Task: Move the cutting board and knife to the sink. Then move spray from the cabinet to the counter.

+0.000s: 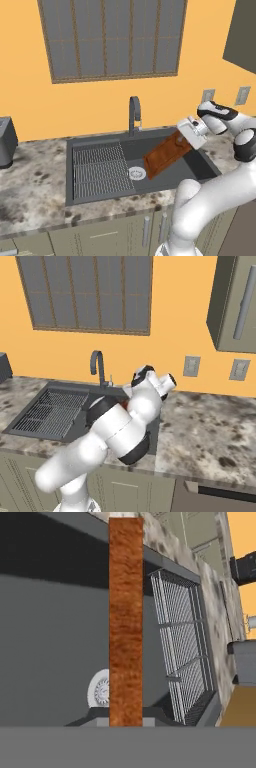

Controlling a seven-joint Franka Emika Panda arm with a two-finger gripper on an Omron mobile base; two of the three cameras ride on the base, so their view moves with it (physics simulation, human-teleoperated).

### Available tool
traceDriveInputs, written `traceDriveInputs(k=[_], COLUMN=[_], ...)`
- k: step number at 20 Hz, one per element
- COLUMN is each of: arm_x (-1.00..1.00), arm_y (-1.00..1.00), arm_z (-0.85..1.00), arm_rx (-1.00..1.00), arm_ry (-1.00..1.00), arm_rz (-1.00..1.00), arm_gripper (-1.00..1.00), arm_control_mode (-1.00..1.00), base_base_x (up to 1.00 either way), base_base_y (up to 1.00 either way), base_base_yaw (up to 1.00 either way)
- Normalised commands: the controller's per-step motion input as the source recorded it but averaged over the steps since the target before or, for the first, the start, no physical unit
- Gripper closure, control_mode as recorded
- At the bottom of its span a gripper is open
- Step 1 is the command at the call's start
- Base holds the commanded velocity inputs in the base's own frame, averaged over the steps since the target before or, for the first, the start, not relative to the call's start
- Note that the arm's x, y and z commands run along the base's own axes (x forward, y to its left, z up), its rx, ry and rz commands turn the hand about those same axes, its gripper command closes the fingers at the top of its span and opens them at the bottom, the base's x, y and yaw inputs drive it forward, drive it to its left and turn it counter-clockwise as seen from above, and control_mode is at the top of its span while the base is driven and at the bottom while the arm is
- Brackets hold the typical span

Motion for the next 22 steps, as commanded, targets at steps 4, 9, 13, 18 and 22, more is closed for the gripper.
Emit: traceDriveInputs(k=[4, 9, 13, 18, 22], arm_x=[0.46, 0.45, 0.42, 0.13, 0.0], arm_y=[0.16, 0.13, 0.12, 0.1, 0.19], arm_z=[-0.39, -0.43, -0.42, -0.43, -0.37], arm_rx=[-0.01, -0.02, -0.02, -0.04, -0.05], arm_ry=[0.0, 0.0, 0.0, 0.0, 0.0], arm_rz=[0.03, 0.02, 0.02, 0.03, 0.04], arm_gripper=[1.0, 1.0, 1.0, 1.0, 1.0], arm_control_mode=[-1.0, -1.0, -1.0, -1.0, -1.0], base_base_x=[0.0, 0.0, 0.0, 0.0, 0.0], base_base_y=[0.0, 0.0, 0.0, 0.0, 0.0], base_base_yaw=[0.0, 0.0, 0.0, 0.0, 0.0])
